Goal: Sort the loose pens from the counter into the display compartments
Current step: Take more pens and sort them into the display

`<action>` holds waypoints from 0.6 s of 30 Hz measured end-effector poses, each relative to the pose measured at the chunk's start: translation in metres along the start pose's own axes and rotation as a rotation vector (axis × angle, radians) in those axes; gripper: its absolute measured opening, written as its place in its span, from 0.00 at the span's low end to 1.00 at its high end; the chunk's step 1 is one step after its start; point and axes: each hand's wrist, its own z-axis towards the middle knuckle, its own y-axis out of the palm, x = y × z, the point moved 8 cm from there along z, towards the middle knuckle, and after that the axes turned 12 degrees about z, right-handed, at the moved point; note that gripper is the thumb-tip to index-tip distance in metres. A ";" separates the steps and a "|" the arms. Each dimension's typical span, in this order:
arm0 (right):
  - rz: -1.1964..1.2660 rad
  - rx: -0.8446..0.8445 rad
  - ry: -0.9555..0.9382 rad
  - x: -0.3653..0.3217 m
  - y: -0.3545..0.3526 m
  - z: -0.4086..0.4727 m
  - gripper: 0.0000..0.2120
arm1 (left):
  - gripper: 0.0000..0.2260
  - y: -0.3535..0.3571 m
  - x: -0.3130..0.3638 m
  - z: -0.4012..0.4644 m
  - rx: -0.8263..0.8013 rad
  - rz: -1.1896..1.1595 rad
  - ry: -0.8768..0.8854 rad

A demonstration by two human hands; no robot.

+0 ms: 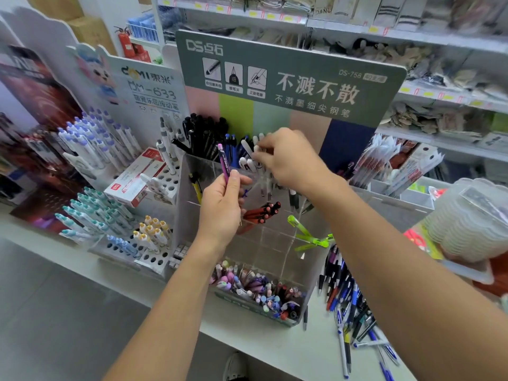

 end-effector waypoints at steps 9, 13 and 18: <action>0.763 0.172 0.023 0.021 -0.043 -0.069 0.08 | 0.16 0.042 0.053 -0.027 -0.308 0.270 0.375; 0.973 0.208 0.148 0.054 -0.048 -0.084 0.06 | 0.12 0.062 0.060 -0.033 -0.369 0.359 0.414; 0.929 0.336 0.059 0.070 -0.078 -0.110 0.05 | 0.11 0.068 0.079 -0.038 -0.280 0.428 0.502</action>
